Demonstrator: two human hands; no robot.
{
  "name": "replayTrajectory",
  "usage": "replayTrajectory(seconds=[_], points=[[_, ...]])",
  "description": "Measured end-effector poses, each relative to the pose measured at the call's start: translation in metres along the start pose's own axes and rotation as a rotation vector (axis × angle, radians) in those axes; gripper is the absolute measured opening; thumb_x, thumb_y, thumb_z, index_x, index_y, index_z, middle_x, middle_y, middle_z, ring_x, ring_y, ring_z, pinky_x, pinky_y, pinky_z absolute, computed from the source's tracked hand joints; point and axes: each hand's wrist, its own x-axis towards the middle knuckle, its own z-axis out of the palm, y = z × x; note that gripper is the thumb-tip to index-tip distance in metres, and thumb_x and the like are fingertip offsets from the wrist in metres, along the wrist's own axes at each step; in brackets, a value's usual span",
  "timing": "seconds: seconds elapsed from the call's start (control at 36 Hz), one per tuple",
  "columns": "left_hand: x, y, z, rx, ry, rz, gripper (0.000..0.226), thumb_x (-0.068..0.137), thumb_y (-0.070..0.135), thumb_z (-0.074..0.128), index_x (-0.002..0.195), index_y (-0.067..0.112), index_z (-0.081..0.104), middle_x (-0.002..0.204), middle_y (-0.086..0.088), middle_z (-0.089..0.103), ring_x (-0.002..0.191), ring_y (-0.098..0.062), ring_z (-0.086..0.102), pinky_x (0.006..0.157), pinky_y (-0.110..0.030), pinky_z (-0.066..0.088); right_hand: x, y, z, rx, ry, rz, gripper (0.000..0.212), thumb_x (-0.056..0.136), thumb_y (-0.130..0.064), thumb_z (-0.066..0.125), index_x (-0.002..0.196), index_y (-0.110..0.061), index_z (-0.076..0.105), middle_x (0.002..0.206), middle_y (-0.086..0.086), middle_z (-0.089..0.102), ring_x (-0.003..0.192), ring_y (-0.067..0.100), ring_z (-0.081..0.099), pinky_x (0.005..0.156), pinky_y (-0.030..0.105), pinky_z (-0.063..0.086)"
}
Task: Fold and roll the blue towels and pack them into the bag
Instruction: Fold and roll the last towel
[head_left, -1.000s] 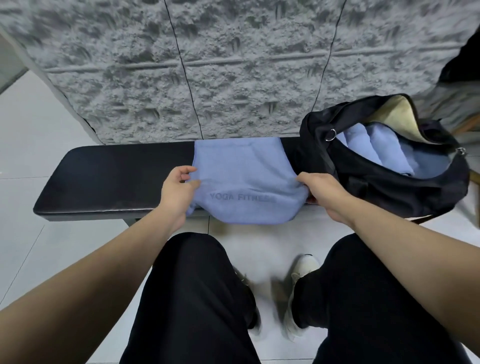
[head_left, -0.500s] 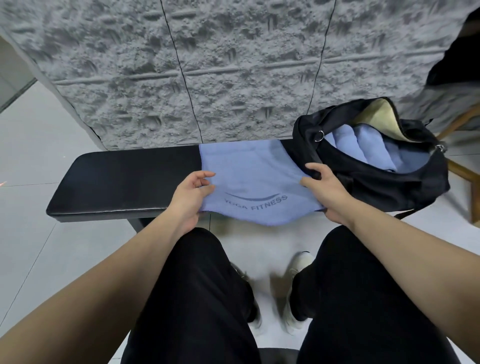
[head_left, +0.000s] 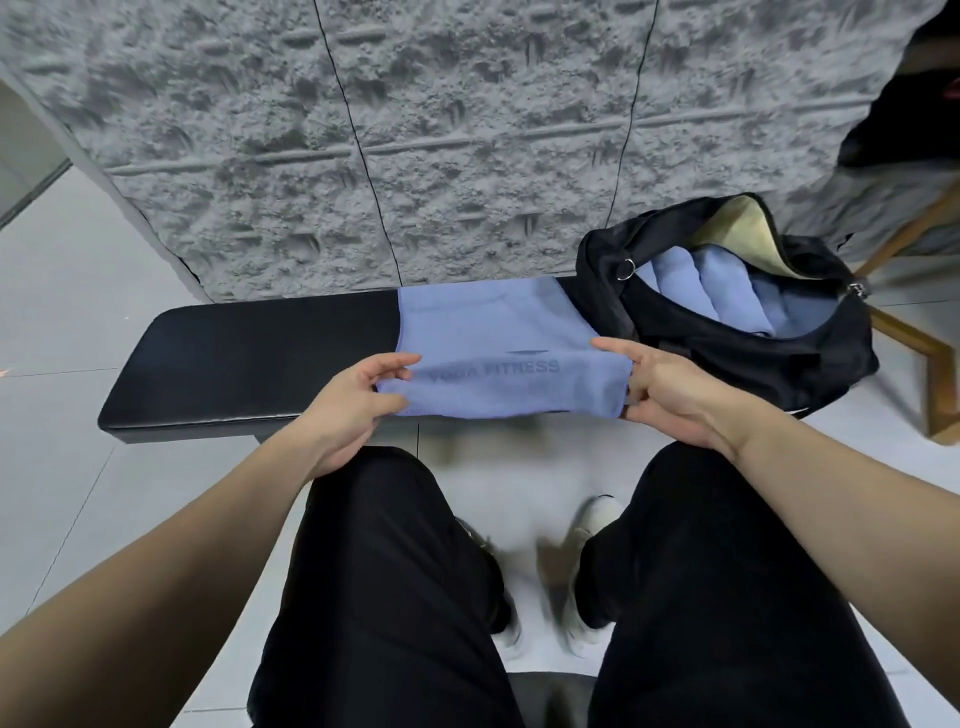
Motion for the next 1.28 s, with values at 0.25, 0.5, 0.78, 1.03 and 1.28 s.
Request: replayTrajectory(seconds=[0.25,0.5,0.78,1.03,1.28], points=[[-0.005,-0.006,-0.009,0.79,-0.023,0.249,0.067,0.078,-0.01,0.06,0.109,0.049,0.056,0.119,0.014,0.052,0.105,0.002,0.052,0.09,-0.005,0.037,-0.003,0.001,0.0,-0.028,0.013,-0.067,0.032,0.09,-0.001,0.065,0.12,-0.013,0.061,0.087,0.005,0.07,0.081,0.016,0.068,0.074,0.026,0.054],[-0.007,-0.003,-0.003,1.038,0.019,0.396,0.054,0.072,-0.006,0.07,0.12,0.019,0.063,0.11,0.005,0.038,0.101,-0.013,0.049,0.092,-0.013,0.036,-0.013,-0.003,0.008,-0.106,0.131,-0.19,0.012,0.097,-0.027,0.061,0.09,-0.017,0.063,0.082,0.003,0.07,0.081,0.017,0.068,0.074,0.028,0.054],[-0.011,-0.005,0.005,1.041,0.087,0.459,0.016,0.096,0.026,0.059,0.085,0.018,0.067,0.088,0.007,0.047,0.079,-0.012,0.052,0.074,-0.022,0.042,-0.018,-0.001,0.0,-0.436,0.391,-0.397,0.019,0.101,-0.03,0.048,0.088,-0.017,0.054,0.077,-0.004,0.05,0.067,0.01,0.044,0.065,0.022,0.04],[-0.022,0.008,0.001,0.753,0.239,0.397,0.033,0.101,0.027,0.045,0.082,0.002,0.054,0.068,-0.009,0.046,0.063,-0.013,0.038,0.06,-0.025,0.032,-0.032,-0.002,0.005,-0.659,0.389,-0.63,0.022,0.1,-0.028,0.05,0.091,-0.009,0.044,0.061,-0.003,0.042,0.053,0.005,0.036,0.052,0.018,0.031],[-0.031,0.025,0.011,0.598,0.292,0.292,0.034,0.103,0.029,0.041,0.074,0.017,0.028,0.067,0.002,0.026,0.057,-0.007,0.023,0.05,-0.022,0.025,-0.038,0.0,0.016,-0.826,0.181,-0.75,0.028,0.101,-0.004,0.033,0.102,-0.03,0.043,0.078,0.002,0.048,0.052,0.011,0.034,0.053,0.03,0.033]])
